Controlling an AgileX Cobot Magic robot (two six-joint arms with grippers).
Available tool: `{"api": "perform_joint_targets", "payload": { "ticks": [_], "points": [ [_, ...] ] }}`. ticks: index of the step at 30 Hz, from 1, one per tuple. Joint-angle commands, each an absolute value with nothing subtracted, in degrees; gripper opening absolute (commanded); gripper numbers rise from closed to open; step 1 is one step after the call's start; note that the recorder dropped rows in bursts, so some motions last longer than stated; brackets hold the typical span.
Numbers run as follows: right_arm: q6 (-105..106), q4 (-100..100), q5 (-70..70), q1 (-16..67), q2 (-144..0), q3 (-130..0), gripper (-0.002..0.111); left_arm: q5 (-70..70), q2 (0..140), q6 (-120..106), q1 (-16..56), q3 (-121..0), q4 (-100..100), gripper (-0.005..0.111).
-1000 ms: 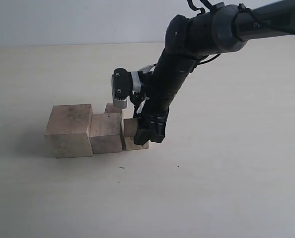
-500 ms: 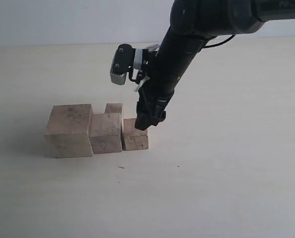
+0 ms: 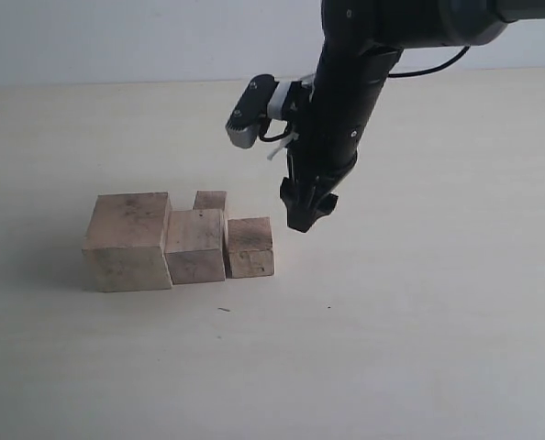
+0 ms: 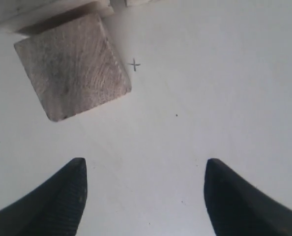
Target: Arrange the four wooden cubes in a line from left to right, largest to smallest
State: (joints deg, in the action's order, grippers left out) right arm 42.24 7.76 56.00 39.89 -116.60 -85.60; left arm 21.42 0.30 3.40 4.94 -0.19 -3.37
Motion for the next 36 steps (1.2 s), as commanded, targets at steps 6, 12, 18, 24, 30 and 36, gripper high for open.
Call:
{"api": "perform_joint_targets", "payload": {
  "ticks": [6, 12, 18, 24, 30, 36],
  "points": [
    [41.9, 10.8, 51.8, 39.9, -122.8, -85.5, 0.064, 20.6, 0.0, 3.4, 5.2, 0.0, -3.2, 0.0],
    [41.9, 12.2, 48.5, 39.9, -124.1, -85.5, 0.064, 20.6, 0.0, 3.4, 5.2, 0.0, -3.2, 0.0],
    [42.0, 15.6, 46.6, 39.9, -124.1, -85.5, 0.064, 20.6, 0.0, 3.4, 5.2, 0.0, -3.2, 0.0],
    [42.0, 13.9, 47.9, 39.9, -124.1, -85.5, 0.064, 20.6, 0.0, 3.4, 5.2, 0.0, -3.2, 0.0],
    [34.9, 3.8, 49.2, 39.9, -120.2, -85.5, 0.064, 20.6, 0.0, 3.4, 5.2, 0.0, -3.2, 0.0],
    [14.6, 0.4, 43.6, 39.9, -113.2, -85.5, 0.064, 20.6, 0.0, 3.4, 5.2, 0.0, -3.2, 0.0]
  ]
}}
